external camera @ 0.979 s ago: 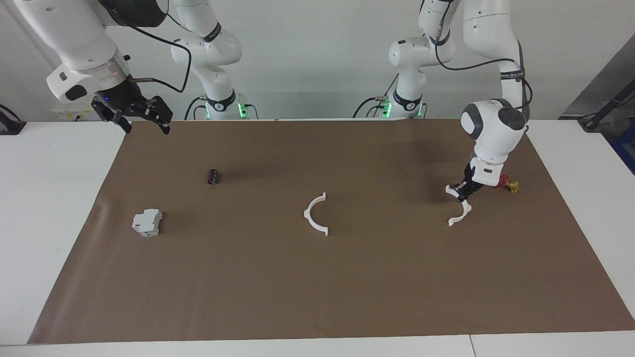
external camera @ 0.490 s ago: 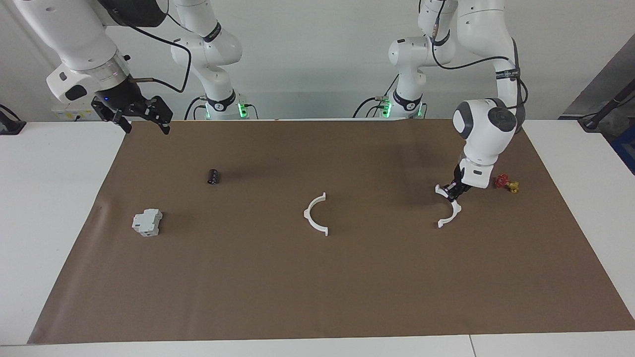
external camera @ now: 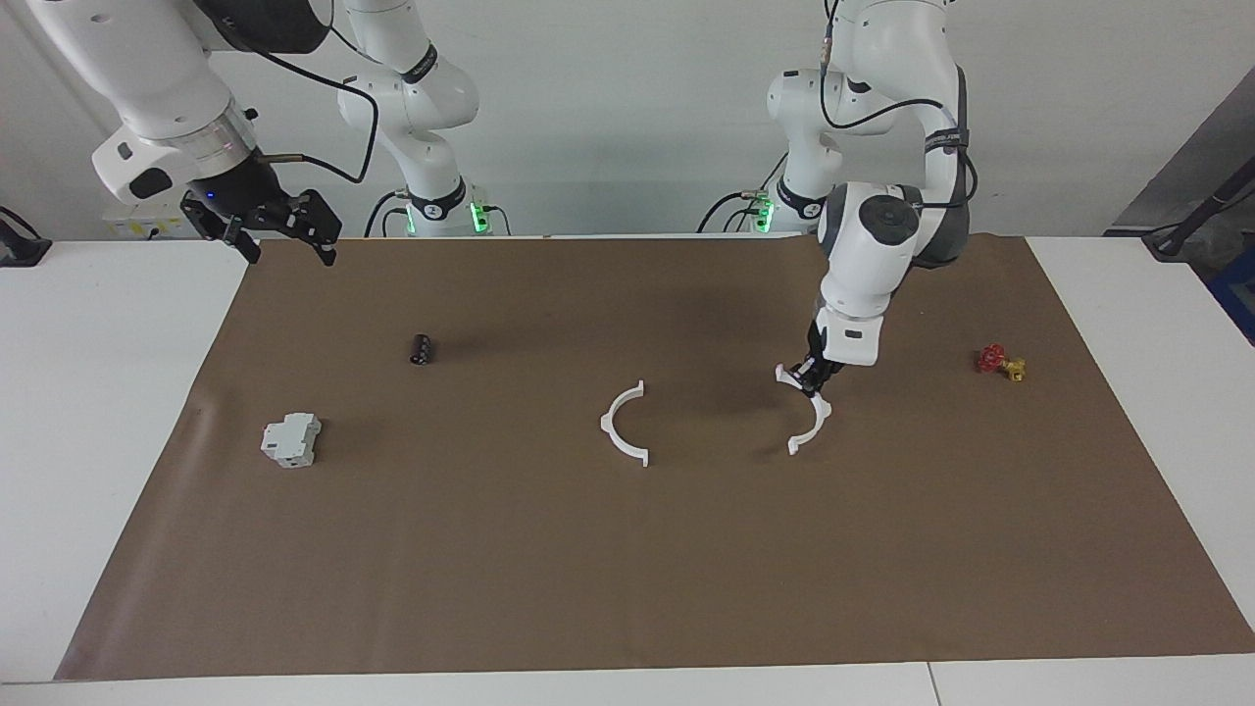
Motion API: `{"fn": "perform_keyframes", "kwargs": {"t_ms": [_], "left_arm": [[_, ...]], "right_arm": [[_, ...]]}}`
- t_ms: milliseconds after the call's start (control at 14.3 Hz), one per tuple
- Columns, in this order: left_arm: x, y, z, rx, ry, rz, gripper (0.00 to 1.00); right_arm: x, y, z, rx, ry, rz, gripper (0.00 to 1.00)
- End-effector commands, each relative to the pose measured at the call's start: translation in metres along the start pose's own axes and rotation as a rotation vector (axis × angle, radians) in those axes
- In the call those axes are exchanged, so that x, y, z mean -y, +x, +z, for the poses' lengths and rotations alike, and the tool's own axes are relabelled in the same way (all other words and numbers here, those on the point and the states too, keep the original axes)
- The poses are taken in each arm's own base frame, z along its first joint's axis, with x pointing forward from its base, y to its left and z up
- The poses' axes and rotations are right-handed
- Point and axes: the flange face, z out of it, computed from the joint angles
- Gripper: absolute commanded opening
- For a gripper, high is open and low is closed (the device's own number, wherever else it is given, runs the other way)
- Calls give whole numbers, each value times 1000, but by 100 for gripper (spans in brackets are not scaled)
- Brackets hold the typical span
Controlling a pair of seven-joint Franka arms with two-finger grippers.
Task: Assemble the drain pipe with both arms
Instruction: 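Carry the clamp half to the centre half with the left gripper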
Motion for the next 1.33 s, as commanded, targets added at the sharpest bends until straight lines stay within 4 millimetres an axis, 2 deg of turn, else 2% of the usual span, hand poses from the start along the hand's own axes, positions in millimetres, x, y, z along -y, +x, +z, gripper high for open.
{"fn": "perform_keyframes", "kwargs": {"t_ms": [0, 70, 210, 280, 420, 769, 1049, 1259], "left_arm": [[-48, -27, -5, 1, -13, -76, 0], [-61, -35, 0, 4, -13, -96, 0], [-97, -44, 22, 11, -11, -137, 0], [-109, -44, 31, 12, -12, -165, 0], [-114, -43, 34, 0, -39, -168, 0], [-130, -69, 58, -21, -56, -111, 0], [-134, -90, 64, -32, -36, -54, 0], [-130, -98, 68, -23, -16, -46, 0]], "right_arm": [[0, -4, 1, 1, 18, 3, 100], [0, -4, 0, 0, 18, 3, 100], [0, -4, 0, 0, 18, 3, 100], [0, -4, 0, 0, 18, 1, 100], [0, -4, 1, 1, 18, 3, 100], [0, -4, 1, 1, 18, 3, 100], [0, -4, 1, 1, 18, 3, 100], [0, -4, 1, 1, 18, 3, 100]]}}
